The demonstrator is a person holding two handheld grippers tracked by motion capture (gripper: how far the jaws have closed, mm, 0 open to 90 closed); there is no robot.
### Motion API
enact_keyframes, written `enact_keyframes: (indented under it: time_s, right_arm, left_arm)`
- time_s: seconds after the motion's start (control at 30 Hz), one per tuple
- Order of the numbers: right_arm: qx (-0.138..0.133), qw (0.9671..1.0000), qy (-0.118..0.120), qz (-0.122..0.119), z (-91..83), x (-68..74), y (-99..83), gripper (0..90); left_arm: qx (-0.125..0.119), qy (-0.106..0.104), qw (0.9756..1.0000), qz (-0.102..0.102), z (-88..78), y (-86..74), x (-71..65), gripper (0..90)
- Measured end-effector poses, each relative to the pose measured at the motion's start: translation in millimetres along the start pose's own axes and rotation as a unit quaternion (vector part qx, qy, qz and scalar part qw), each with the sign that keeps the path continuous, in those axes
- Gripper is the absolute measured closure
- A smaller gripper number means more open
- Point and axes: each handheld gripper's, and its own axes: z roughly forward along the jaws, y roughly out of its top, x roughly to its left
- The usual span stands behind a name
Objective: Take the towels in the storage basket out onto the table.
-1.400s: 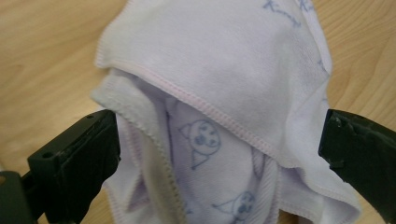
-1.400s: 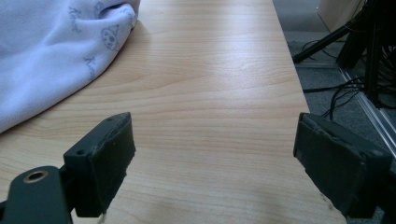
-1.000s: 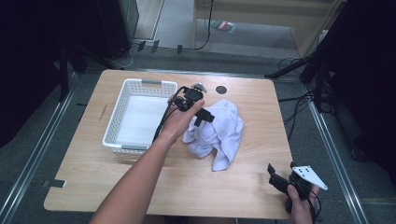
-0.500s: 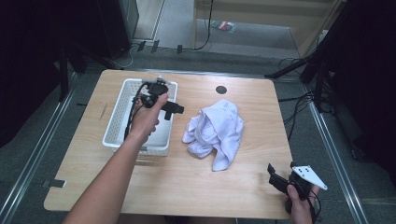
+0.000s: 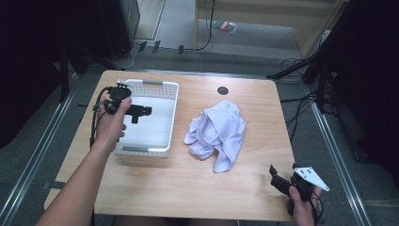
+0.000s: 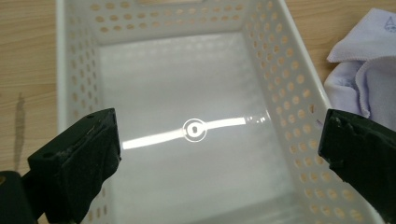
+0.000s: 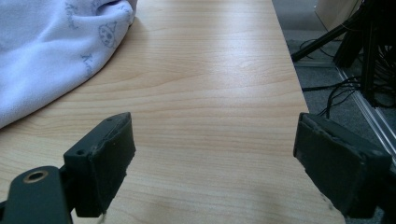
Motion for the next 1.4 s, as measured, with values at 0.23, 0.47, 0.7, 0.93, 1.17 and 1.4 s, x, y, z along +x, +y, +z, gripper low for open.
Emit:
enact_keyframes:
  time_s: [0.23,0.47,0.7,0.93,1.17,1.4]
  right_arm:
    - [0.000,1.0000,-0.002,0.001,0.0,0.4,0.0,12.8]
    - [0.000,1.0000,-0.004,0.001,-0.2,0.5,-0.1,12.8]
    - [0.000,1.0000,-0.006,0.001,-0.1,0.5,-0.1,12.8]
    - [-0.001,1.0000,-0.008,0.004,-0.6,0.0,-0.2,12.7]
    - [0.000,0.9999,-0.009,0.005,-0.2,-0.4,-0.1,12.8]
    - [0.000,0.9999,-0.010,0.005,-0.1,-0.3,-0.1,12.8]
  left_arm:
    - [-0.031,0.008,0.9995,-0.003,-17.4,-22.9,24.0,0.0]
    - [-0.081,-0.001,0.9964,-0.025,-39.0,-49.0,39.9,0.0]
    - [-0.123,0.027,0.9916,-0.032,-48.6,-81.3,50.3,0.0]
    - [-0.162,0.034,0.9854,-0.041,-52.7,-116.6,64.2,0.0]
    - [-0.210,0.037,0.9754,-0.055,-57.4,-148.9,83.3,0.0]
    - [-0.224,0.040,0.9717,-0.064,-52.7,-174.6,101.5,0.0]
